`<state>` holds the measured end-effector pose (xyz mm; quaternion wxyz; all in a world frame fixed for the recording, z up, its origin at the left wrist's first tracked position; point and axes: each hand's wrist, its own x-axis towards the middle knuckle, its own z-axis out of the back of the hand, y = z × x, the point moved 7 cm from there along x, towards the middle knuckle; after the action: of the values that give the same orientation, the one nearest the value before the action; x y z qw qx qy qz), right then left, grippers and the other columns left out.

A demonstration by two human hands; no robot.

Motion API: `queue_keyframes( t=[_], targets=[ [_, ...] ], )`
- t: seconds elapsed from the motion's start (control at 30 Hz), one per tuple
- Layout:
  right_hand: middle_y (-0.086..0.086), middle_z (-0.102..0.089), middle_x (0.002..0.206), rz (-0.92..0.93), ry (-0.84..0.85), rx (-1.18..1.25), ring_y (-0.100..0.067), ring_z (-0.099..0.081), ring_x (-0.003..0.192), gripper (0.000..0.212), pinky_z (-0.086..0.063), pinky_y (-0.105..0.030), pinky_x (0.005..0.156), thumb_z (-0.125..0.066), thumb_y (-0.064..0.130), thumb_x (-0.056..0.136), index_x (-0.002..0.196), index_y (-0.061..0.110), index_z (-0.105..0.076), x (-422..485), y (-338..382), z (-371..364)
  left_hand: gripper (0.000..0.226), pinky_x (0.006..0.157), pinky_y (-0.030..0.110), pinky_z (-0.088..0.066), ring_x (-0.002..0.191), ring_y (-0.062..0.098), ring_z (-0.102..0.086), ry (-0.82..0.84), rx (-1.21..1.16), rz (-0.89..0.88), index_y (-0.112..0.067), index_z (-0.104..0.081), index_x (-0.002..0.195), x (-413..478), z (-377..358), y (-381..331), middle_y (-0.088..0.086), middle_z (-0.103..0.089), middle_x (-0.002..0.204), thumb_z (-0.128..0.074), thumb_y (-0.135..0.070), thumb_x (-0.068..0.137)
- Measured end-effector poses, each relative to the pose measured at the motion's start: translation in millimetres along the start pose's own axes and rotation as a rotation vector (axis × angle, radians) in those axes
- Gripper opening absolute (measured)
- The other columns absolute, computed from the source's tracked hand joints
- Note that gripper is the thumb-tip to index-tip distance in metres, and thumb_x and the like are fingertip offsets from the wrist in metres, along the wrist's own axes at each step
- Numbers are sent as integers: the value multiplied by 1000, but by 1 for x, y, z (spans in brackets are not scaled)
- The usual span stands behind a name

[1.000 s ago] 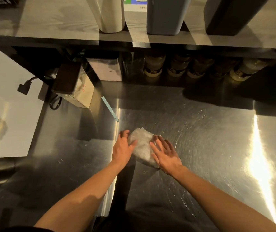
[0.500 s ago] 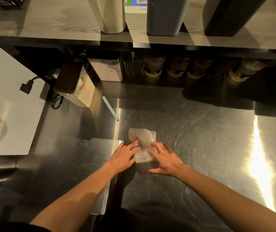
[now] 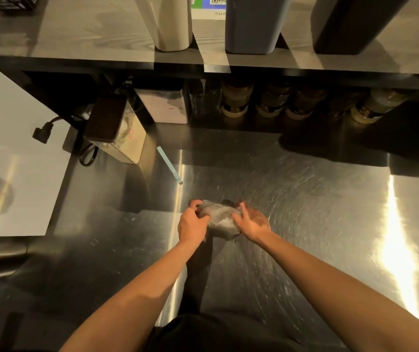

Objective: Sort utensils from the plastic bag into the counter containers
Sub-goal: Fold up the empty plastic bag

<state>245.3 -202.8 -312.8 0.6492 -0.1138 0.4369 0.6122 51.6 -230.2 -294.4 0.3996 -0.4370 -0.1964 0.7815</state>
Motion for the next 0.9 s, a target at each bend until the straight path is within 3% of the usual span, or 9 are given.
queue_keyframes(
  t=[0.13,0.2,0.3,0.4,0.53,0.6,0.73,0.83,0.9],
  targets=[
    [-1,-54,125,42,-126,-109,-24,-48,126,22,-39,-32,100,-47,39,98,111,26,-60,-2,7,-1,25,83,27,-47,101,25,-61,-70,100,83,-19,-65,114,10,1,4,4,-48,117,-71,-18,89],
    [2,-60,109,48,-181,-55,-23,-57,111,13,-45,-29,88,-53,36,93,99,25,-58,-3,9,-5,18,90,29,-42,108,25,-58,-115,219,27,-19,-68,106,11,1,0,3,-52,115,-71,-21,88],
    [5,-58,104,172,-259,22,-15,-60,89,27,-51,-32,78,-53,41,96,117,25,-47,-18,17,-6,14,99,33,-35,114,22,-47,-169,530,-168,-23,-67,100,9,-5,-19,0,-58,112,-70,-25,87],
    [2,-38,130,470,-206,-235,-13,-53,99,48,-56,-33,74,-52,52,96,132,24,-40,-33,25,-18,22,96,34,-37,111,23,-51,-192,687,-233,-22,-58,105,8,-2,-31,1,-57,111,-68,-20,86],
    [0,-34,130,475,-93,-378,-18,-50,112,53,-57,-39,88,-58,45,94,138,23,-38,-35,13,-36,6,72,27,-39,87,24,-68,-74,643,-258,-20,-61,92,6,-3,-24,1,-66,86,-57,-20,97],
    [1,-36,130,445,-102,-346,-18,-50,113,61,-55,-38,92,-62,45,91,142,22,-36,-35,9,-36,10,74,27,-44,92,23,-68,15,552,-359,-21,-65,102,0,-10,-17,0,-68,96,-56,-25,99],
    [-3,-39,139,509,-46,-420,-22,-48,122,67,-51,-42,99,-62,45,92,147,19,-34,-44,6,-47,52,110,35,-37,130,17,-48,255,634,-642,-23,-47,147,-24,-24,2,-2,-48,148,-57,-21,96],
    [-3,-43,129,555,-117,-369,-19,-54,110,37,-54,-39,93,-48,40,101,131,18,-53,-53,9,-43,64,117,38,-31,137,17,-39,346,731,-729,-25,-37,153,-35,-27,22,-2,-39,154,-59,-26,93],
    [-1,-41,131,546,-207,-313,-15,-53,108,35,-53,-33,94,-42,42,103,117,17,-63,-54,12,-37,58,112,36,-36,131,17,-45,332,742,-758,-23,-44,150,-38,-27,27,-1,-46,148,-60,-32,94]
  ],
)
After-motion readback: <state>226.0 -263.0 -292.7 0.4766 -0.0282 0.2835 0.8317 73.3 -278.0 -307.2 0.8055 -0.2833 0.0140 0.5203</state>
